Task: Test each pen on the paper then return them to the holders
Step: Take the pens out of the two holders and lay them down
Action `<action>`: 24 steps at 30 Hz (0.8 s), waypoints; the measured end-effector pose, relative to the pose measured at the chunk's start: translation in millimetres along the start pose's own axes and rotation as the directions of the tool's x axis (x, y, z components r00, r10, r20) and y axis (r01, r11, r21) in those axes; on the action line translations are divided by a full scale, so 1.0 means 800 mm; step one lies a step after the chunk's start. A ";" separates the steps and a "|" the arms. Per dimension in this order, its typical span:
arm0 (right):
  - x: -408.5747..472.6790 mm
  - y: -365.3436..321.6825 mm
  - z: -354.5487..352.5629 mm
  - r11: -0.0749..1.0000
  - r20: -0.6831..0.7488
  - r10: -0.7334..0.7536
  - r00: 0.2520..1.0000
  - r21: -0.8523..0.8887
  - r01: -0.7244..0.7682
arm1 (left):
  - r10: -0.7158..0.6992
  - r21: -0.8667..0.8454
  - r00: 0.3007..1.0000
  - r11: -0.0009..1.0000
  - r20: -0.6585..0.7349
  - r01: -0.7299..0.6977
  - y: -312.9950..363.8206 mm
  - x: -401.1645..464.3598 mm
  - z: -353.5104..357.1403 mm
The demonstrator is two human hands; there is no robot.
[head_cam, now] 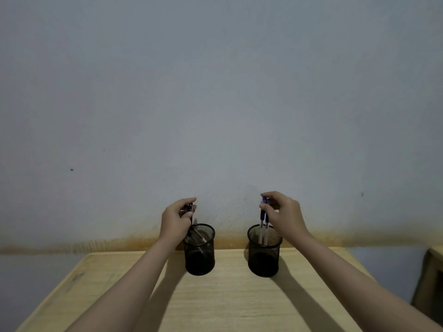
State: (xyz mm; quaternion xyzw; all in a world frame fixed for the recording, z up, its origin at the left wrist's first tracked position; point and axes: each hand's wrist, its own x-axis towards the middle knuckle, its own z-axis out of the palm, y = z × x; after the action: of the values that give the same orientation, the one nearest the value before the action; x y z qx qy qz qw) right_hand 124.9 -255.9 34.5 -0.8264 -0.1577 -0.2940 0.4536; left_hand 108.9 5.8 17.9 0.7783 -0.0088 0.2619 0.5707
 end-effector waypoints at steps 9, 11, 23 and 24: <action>-0.020 -0.068 -0.041 0.953 -0.226 0.033 0.974 0.300 0.037 | 0.168 -0.224 0.963 0.951 -0.209 -0.214 0.088 -0.019 -0.041; -0.042 -0.069 -0.042 0.937 -0.224 0.097 0.970 0.349 -0.013 | 0.148 -0.305 0.953 0.925 -0.265 -0.228 0.093 -0.044 -0.046; -0.159 0.027 0.000 0.630 -0.140 0.725 0.675 0.533 -0.565 | -0.222 -0.335 0.925 0.935 -0.307 0.113 -0.031 -0.160 -0.029; -0.163 0.031 0.000 0.606 -0.140 0.751 0.645 0.534 -0.590 | -0.236 -0.325 0.926 0.936 -0.295 0.135 -0.037 -0.163 -0.027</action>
State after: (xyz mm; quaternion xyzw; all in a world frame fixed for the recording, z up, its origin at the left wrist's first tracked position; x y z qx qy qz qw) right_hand 36.7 -269.0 -63.9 -0.6309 0.1911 -0.1967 0.7257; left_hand -3.3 -1.5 -58.2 0.6256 0.1217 0.3279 0.6973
